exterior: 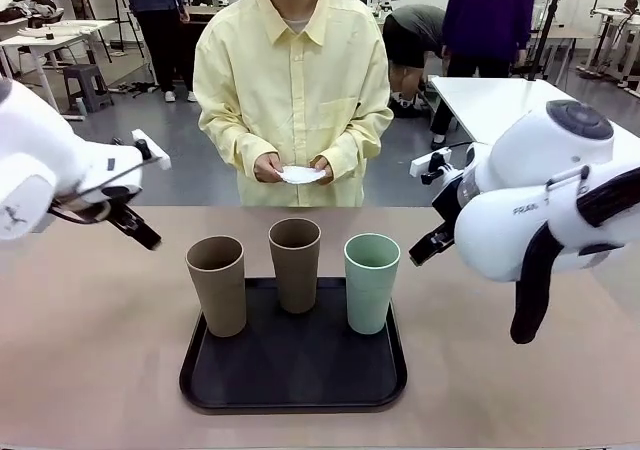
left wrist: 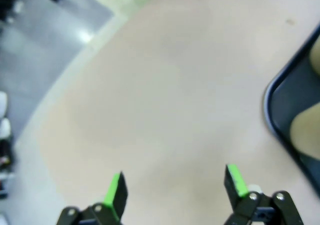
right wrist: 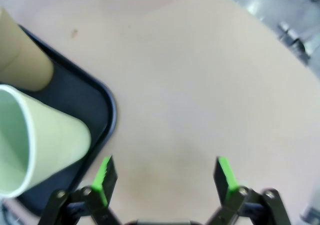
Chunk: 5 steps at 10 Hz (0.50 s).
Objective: Place coasters on the table and set cups on them.
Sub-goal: Pick up one Reusable plastic cup and place it on a coaster set by the human.
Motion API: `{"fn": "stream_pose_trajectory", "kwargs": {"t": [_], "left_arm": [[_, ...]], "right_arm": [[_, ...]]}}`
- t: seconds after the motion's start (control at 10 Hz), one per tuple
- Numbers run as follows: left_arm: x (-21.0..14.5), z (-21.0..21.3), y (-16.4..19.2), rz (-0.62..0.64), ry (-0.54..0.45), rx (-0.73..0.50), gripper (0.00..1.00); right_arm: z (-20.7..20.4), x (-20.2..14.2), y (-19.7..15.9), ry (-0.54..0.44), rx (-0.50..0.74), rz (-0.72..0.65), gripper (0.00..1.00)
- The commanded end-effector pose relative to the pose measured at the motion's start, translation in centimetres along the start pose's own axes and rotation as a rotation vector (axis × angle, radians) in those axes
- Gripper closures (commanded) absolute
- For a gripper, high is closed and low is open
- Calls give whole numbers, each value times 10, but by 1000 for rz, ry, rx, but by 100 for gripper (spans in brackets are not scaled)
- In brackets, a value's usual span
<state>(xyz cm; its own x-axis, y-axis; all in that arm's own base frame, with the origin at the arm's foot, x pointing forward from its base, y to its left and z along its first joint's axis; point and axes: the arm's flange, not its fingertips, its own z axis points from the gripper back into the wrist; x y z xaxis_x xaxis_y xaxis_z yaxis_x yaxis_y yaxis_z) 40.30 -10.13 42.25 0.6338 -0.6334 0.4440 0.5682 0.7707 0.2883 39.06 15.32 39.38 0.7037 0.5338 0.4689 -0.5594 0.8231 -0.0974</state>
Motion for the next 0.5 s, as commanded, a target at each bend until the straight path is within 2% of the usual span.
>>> {"fn": "stream_pose_trajectory", "kwargs": {"t": [0.0, 0.2, 0.4], "left_arm": [[-12, 58, -4, -73, 14, -52, 0], [-32, 100, -27, -103, 65, -161, 0], [-46, 121, -53, -148, 193, -187, 0]], "right_arm": [[44, -14, 1, 126, -3, 25, 0], [95, -45, 24, 229, 4, 20, 0], [134, -74, 54, 275, -23, 37, 0]]}}
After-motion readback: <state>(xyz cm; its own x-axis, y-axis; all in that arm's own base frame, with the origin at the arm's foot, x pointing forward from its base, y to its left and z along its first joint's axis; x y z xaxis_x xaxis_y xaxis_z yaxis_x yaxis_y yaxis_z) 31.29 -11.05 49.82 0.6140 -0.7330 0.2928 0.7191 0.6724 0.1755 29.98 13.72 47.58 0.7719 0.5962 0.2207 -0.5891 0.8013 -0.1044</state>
